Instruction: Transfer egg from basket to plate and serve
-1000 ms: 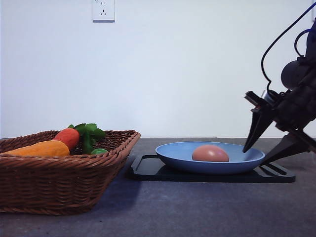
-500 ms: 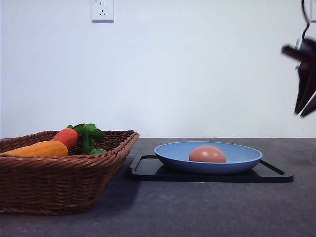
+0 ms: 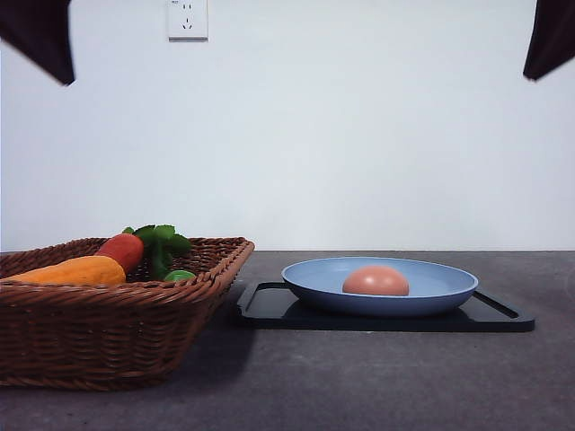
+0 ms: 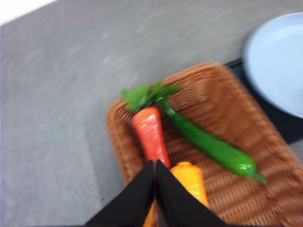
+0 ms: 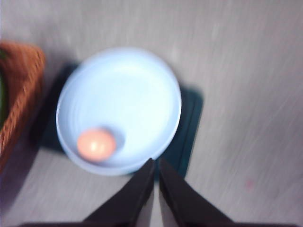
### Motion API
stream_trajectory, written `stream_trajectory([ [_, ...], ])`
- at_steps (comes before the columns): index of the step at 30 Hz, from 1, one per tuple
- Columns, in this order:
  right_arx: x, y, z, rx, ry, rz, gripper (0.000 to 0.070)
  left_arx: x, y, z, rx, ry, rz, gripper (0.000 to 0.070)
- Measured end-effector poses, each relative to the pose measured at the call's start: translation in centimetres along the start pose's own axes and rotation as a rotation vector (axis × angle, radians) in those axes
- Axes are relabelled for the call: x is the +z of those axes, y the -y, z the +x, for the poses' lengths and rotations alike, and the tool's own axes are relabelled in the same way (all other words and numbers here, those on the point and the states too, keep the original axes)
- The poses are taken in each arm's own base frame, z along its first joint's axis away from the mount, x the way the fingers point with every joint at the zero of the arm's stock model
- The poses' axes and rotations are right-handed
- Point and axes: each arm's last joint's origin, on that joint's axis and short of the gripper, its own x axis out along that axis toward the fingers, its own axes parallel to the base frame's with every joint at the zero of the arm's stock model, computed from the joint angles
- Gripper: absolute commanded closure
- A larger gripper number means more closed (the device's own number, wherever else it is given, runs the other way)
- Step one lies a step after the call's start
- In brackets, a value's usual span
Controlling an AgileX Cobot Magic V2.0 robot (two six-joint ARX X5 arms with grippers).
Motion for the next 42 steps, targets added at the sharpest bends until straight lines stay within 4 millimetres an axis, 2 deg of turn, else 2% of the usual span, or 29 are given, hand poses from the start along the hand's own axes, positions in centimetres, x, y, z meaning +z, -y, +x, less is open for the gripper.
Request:
stream_trajectory([
  [6,-3.6,-1.2,-1.0,-0.032,0.209,-0.066,0.07,-3.3,-1.0,-0.2,-0.037,0.13,-0.096,0.07],
  [12,-7.9,-0.9,0.4,-0.049,0.34,-0.069,0.07,-7.4,-0.9,-0.7,-0.047,0.272,-0.182,0.07],
  [15,-9.5,-0.6,1.1,-0.047,0.338,-0.07,0.07,-8.2,-1.1,-1.7,-0.05,0.319,-0.203,0.07],
  [19,-9.7,-0.5,1.2,-0.059,0.334,-0.069,0.07,-8.2,-1.3,-2.5,-0.052,0.365,-0.216,0.07],
  [32,-9.6,-0.5,1.2,-0.07,0.345,-0.066,0.07,-8.1,-1.3,-2.5,-0.056,0.376,-0.217,0.07],
  [34,-9.6,-0.5,1.2,-0.07,0.345,-0.066,0.07,-8.5,-1.4,-3.2,-0.059,0.386,-0.218,0.07],
  [37,-9.6,-0.5,1.2,-0.072,0.346,-0.065,0.07,-9.2,-2.1,-5.4,-0.044,0.471,-0.225,0.07],
  [42,-9.6,-0.5,1.2,-0.072,0.346,-0.065,0.07,-10.9,-3.8,-8.7,0.096,0.662,-0.277,0.07],
])
